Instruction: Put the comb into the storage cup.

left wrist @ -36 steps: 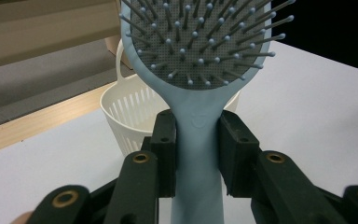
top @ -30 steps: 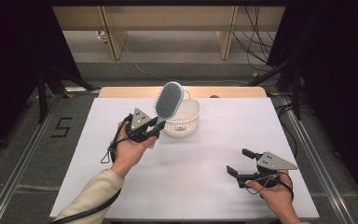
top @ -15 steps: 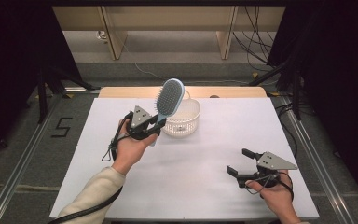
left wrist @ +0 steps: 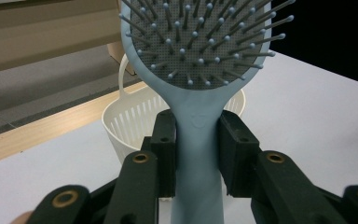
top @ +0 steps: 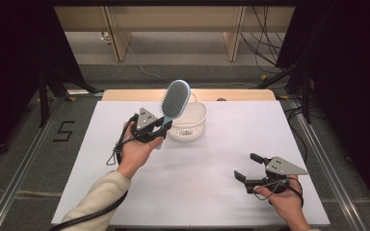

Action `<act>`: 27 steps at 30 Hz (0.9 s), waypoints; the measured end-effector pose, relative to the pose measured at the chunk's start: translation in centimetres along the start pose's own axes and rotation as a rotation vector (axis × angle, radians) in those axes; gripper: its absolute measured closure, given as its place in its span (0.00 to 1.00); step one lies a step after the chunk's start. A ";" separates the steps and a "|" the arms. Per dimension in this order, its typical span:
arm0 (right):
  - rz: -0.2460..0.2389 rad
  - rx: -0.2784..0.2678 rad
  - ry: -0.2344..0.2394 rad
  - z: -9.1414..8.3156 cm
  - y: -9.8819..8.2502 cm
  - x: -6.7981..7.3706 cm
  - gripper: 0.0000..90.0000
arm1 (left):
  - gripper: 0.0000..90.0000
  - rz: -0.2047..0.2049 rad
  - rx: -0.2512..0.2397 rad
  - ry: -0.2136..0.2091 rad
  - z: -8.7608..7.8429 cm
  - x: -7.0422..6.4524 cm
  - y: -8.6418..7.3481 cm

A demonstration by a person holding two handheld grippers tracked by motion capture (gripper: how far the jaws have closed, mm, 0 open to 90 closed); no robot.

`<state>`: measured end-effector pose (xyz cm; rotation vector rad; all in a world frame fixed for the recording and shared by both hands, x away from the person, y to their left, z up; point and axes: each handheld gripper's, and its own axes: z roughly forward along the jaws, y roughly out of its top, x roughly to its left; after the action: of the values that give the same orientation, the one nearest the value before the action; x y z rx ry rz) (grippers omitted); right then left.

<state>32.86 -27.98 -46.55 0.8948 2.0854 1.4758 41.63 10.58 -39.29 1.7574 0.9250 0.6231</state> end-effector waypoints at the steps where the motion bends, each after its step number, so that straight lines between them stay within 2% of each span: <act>1: -0.001 0.000 0.000 0.0 0.0 0.0 0.13 | 0.77 0.001 0.001 -0.001 0.0 0.0 0.0; 13: 0.000 0.000 0.000 0.0 0.0 0.0 0.13 | 0.77 -0.007 -0.016 0.001 0.3 0.1 0.3; 18: 0.002 -0.001 0.000 0.0 0.0 0.0 0.13 | 0.77 0.010 -0.021 0.003 0.4 0.0 0.4; 27: 0.001 0.002 0.000 0.0 0.0 0.0 0.13 | 0.77 -0.002 -0.032 -0.002 0.5 0.1 0.8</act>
<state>32.85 -27.98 -46.56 0.8964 2.0871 1.4747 42.30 10.22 -38.78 1.7281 0.9110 0.6313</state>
